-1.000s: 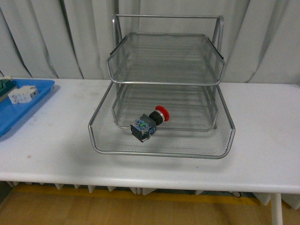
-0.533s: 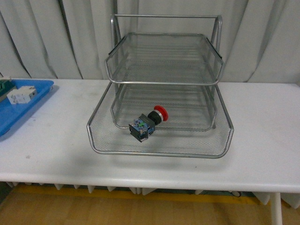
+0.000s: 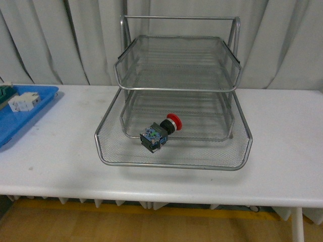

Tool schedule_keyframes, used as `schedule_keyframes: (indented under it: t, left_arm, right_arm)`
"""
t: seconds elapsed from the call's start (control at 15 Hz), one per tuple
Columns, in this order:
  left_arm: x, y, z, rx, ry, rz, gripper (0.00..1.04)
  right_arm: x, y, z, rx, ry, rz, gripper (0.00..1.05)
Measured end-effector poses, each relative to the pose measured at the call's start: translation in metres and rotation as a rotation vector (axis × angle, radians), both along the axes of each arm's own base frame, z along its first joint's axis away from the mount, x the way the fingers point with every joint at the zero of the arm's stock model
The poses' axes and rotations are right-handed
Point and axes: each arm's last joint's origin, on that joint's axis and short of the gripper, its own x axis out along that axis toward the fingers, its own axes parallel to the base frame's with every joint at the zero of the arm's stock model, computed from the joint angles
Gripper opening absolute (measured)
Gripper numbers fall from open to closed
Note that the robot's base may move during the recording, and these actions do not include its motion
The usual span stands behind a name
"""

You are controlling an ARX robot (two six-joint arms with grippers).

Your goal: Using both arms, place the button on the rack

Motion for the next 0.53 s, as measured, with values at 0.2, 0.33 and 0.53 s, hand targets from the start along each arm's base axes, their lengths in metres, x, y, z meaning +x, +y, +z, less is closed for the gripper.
schedule_keyframes:
  t: [0.2, 0.33, 0.53]
  left_arm:
    - [-0.015, 0.000, -0.016, 0.000, 0.029, 0.000, 0.02]
    - [-0.024, 0.000, -0.011, 0.000, -0.004, 0.000, 0.02]
    - [-0.033, 0.000, -0.009, 0.000, -0.005, 0.000, 0.02]
  right_arm:
    - [0.000, 0.000, 0.000, 0.000, 0.000, 0.000, 0.98]
    - [0.000, 0.000, 0.000, 0.000, 0.000, 0.000, 0.98]
    - [0.000, 0.000, 0.000, 0.000, 0.000, 0.000, 0.98]
